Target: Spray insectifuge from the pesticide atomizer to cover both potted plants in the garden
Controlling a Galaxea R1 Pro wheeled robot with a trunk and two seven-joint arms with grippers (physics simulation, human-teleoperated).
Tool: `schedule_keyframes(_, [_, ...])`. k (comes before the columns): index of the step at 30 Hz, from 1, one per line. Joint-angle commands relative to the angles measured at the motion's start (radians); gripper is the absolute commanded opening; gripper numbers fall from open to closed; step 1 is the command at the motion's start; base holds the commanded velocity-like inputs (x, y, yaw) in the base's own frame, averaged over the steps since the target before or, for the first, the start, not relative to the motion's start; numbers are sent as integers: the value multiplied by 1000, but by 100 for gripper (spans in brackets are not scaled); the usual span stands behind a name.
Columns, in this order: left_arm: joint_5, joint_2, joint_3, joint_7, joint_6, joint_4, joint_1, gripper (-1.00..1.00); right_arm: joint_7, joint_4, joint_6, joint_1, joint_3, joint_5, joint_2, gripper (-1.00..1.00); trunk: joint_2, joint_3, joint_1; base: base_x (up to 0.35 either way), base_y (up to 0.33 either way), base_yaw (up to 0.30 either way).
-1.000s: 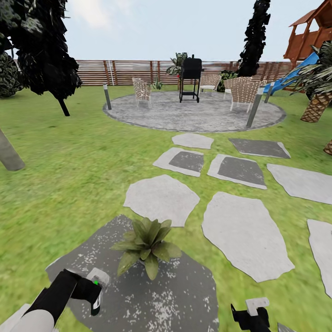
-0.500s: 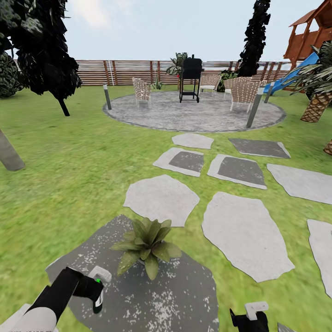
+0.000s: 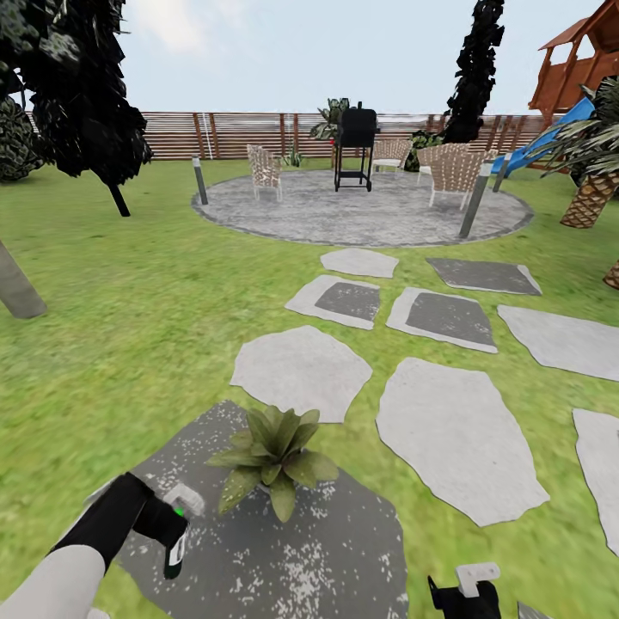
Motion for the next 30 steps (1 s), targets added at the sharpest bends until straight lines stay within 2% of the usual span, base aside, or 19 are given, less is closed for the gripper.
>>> schedule_keyframes(1, [-6, 5, 4, -9, 5, 0, 1, -100, 3, 1, -4, -1, -9, 6, 0, 100, 0, -1, 0, 0, 0, 0])
schedule_keyframes(6, [-10, 12, 5, -13, 3, 6, 22, -100, 4, 2, -4, -1, -9, 7, 0, 100, 0, -1, 0, 0, 0, 0])
schedule_keyframes(11, [-10, 10, 8, -16, 18, -2, 12, -100, 5, 2, -4, -1, -9, 7, 0, 100, 0, -1, 0, 0, 0, 0])
schedule_keyframes(13, [-17, 3, 7, -21, 38, -19, -30, -100, 5, 2, -4, -1, -9, 7, 0, 100, 0, -1, 0, 0, 0, 0])
schedule_keyframes(15, [-39, -1, 3, -44, 75, -23, -71, -100, 5, 2, -4, -1, -9, 7, 0, 100, 0, -1, 0, 0, 0, 0])
schedule_keyframes(16, [-54, -3, -5, -60, 86, -25, -83, -100, 5, 2, -4, -1, -9, 7, 0, 100, 0, -1, 0, 0, 0, 0])
schedule_keyframes(18, [-102, -5, -60, -137, 100, -30, -114, -100, 4, 2, -4, -1, -9, 7, 0, 100, 0, -1, 0, 0, 0, 0])
schedule_keyframes(20, [-130, -5, -106, -210, 105, -33, -136, -100, 5, 2, -4, -1, -9, 7, 0, 100, 0, -1, 0, 0, 0, 0])
schedule_keyframes(22, [-146, -3, -132, -249, 108, -46, -145, -100, 5, 2, -3, -1, -9, 7, 0, 100, 0, -1, 0, 0, 0, 0])
schedule_keyframes(27, [-156, 7, -145, -260, 107, -51, -138, -100, 5, 2, -3, -1, -9, 7, 0, 100, 0, -1, 0, 0, 0, 0])
schedule_keyframes(30, [-157, -2, -157, -261, 108, -51, -138, -100, 5, 2, -3, -1, -9, 8, 1, 100, 0, -1, 0, 0, 0, 0])
